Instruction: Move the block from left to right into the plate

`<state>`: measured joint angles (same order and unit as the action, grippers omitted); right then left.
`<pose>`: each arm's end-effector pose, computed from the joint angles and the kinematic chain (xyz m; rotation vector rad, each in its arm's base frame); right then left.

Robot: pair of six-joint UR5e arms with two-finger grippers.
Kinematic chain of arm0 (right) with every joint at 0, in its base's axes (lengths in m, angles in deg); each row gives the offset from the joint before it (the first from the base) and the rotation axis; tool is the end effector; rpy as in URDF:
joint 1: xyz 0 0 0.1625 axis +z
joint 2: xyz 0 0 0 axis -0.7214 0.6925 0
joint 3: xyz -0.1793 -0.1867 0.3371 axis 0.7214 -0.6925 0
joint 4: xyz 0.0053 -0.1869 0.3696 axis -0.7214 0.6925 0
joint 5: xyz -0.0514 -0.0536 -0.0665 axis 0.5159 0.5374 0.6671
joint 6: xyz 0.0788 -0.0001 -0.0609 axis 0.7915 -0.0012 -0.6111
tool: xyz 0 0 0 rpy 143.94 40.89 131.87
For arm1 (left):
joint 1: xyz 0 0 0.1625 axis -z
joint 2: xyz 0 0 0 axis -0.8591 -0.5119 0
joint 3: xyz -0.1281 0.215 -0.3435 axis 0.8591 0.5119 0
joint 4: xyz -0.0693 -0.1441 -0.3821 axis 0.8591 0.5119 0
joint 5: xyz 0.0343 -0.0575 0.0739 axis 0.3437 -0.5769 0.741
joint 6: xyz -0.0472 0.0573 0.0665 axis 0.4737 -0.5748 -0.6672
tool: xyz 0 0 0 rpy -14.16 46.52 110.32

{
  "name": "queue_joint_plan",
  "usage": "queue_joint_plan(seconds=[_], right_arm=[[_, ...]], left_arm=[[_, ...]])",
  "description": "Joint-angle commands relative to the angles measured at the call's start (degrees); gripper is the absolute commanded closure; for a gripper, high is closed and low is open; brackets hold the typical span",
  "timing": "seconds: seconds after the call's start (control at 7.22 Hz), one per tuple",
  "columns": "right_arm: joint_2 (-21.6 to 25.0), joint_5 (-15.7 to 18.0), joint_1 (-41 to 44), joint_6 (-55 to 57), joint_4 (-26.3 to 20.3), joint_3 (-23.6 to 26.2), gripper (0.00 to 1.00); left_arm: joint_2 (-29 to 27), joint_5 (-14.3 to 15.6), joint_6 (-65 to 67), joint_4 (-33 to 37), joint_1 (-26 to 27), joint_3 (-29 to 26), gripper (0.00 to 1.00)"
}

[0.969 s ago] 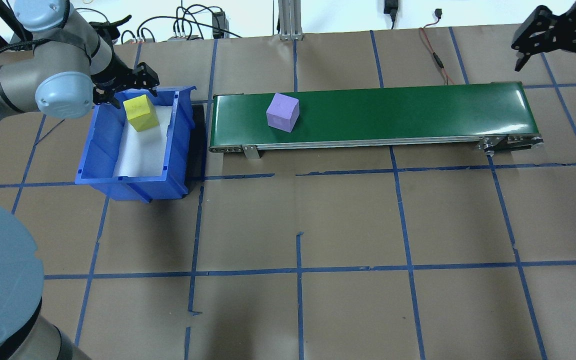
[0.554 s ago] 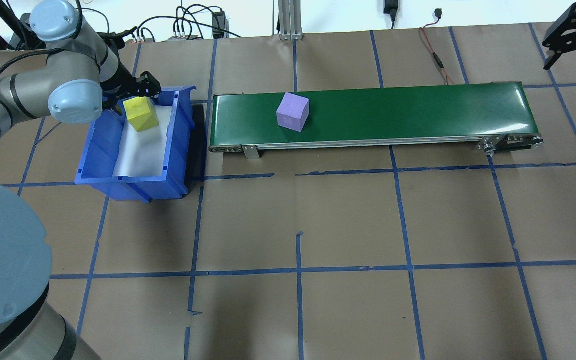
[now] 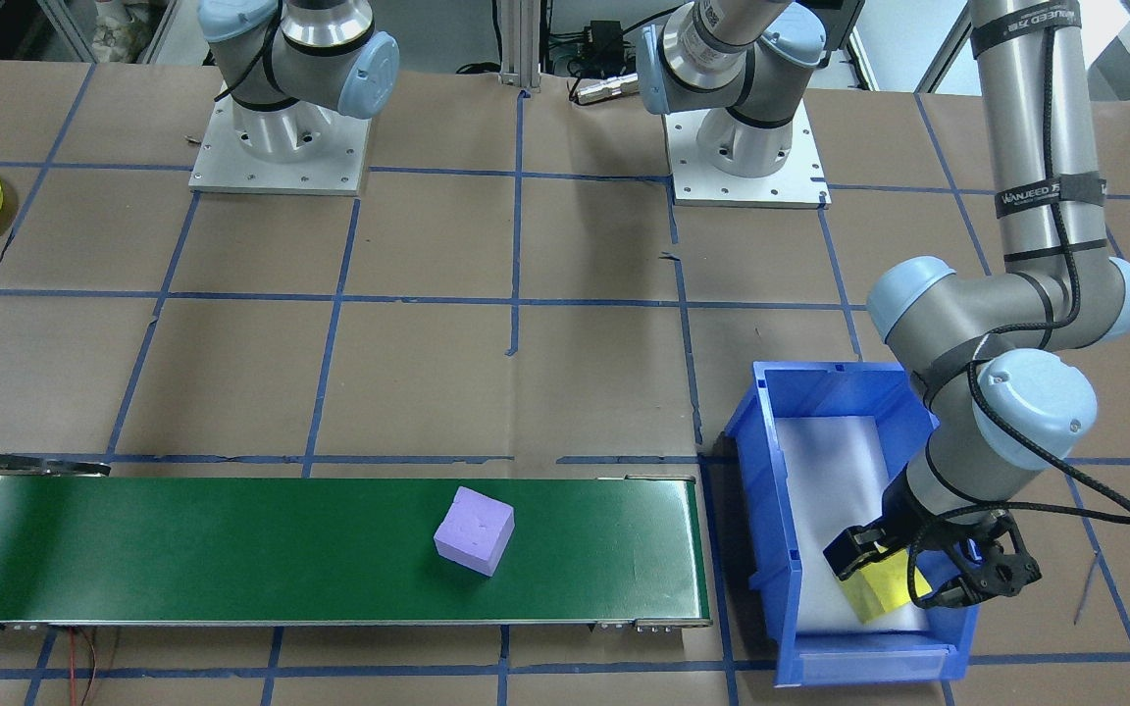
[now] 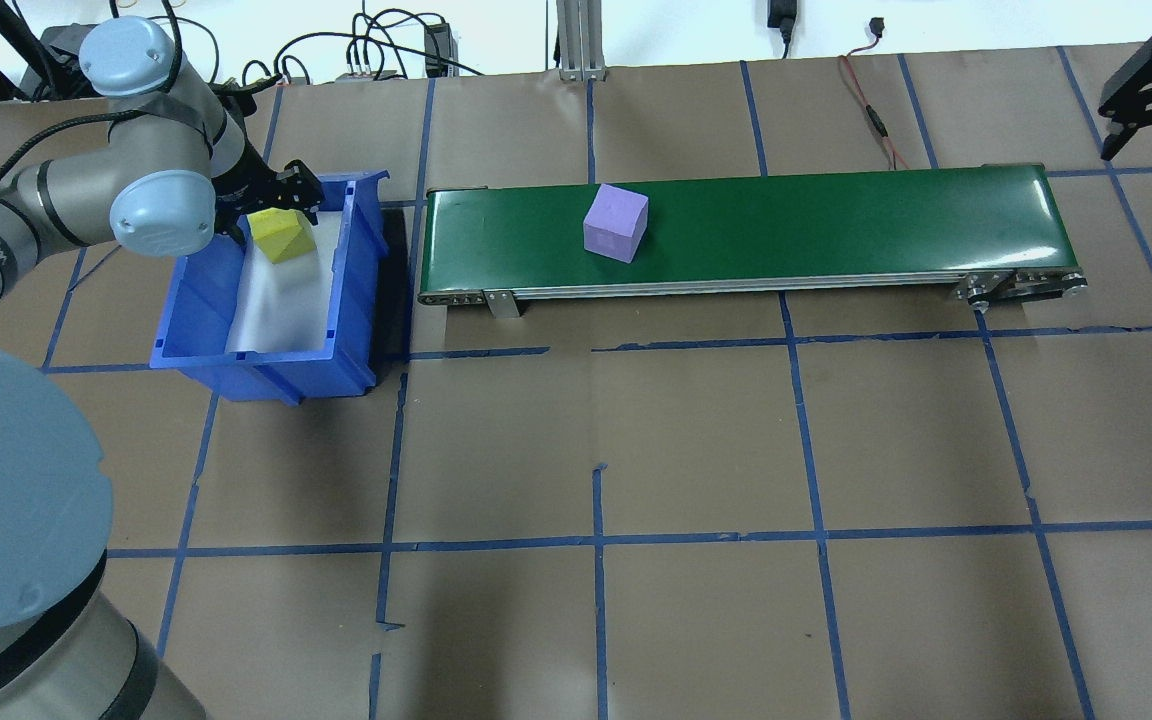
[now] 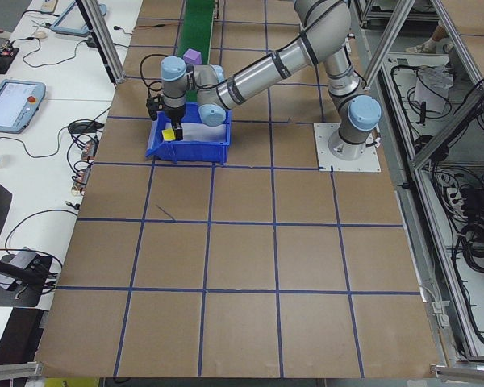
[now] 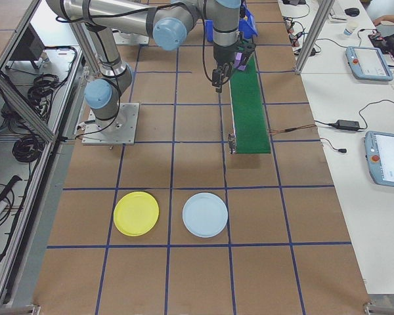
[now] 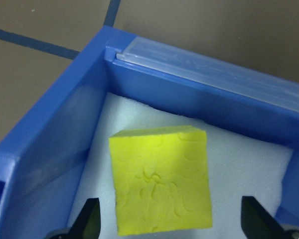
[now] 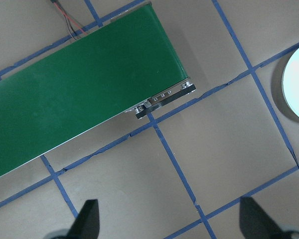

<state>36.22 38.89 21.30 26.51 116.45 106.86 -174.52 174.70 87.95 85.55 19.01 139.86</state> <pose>-0.0781 -0.5178 0.4940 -0.6869 -2.9817 0.0865 0.0070 -0.6764 0.2392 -0.4600 3.0719 -0.2119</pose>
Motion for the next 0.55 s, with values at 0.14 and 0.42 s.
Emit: queue_joint_plan(seconds=[0.14,0.42], right_arm=[[-5.9,9.4,0.1,-0.5,8.5,2.4,0.0],[-6.3,9.7,0.1,-1.6,18.7,7.2,0.0]], left_arm=[[-0.8,0.0,-0.4,0.0,0.0,-0.2,0.42],[-0.3,0.0,-1.1,-0.2,0.0,-0.3,0.74]])
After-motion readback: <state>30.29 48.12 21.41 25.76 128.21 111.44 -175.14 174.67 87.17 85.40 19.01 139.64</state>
